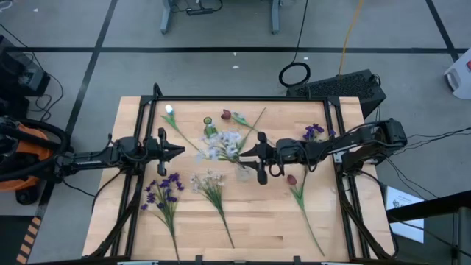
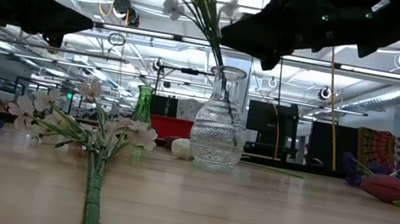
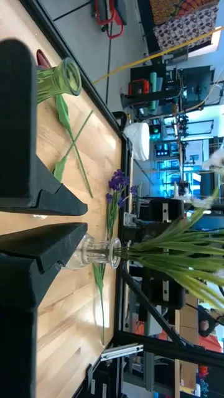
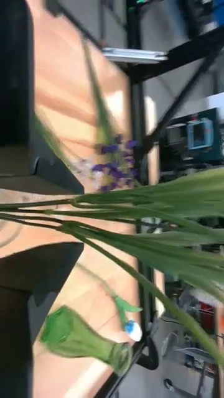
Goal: Sort flowers into vase by color
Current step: Put the top white flowers into the transparent vase, then put the bottom violet flowers into the green vase
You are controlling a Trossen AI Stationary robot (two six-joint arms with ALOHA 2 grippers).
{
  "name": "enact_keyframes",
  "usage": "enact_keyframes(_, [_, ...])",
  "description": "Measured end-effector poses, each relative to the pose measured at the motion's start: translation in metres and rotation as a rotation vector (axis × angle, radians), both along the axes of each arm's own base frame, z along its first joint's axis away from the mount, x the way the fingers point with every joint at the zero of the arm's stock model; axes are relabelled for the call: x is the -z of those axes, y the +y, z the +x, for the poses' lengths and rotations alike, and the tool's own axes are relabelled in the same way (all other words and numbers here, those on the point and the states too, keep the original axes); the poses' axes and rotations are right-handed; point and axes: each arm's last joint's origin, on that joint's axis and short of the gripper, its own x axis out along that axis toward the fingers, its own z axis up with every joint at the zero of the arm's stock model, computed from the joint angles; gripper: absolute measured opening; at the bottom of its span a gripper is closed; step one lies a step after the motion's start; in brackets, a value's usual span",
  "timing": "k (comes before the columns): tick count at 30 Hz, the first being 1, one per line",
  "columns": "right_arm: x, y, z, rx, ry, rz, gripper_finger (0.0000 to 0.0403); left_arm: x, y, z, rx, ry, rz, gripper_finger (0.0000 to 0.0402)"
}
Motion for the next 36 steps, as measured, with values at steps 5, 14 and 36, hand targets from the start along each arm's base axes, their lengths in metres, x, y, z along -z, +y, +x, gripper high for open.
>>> enact_keyframes(5, [-0.018, -0.001, -0.016, -0.01, 0.026, -0.064, 0.0146, 0.0, 0.0, 0.0, 0.0, 0.0, 0.0, 0.0035])
enact_keyframes(14, [-0.057, -0.007, -0.049, 0.136, -0.04, -0.111, 0.015, 0.0, 0.0, 0.0, 0.0, 0.0, 0.0, 0.0035])
enact_keyframes(36, [-0.064, -0.008, -0.061, 0.167, -0.023, -0.109, 0.0151, 0.0, 0.0, 0.0, 0.0, 0.0, 0.0, 0.0035])
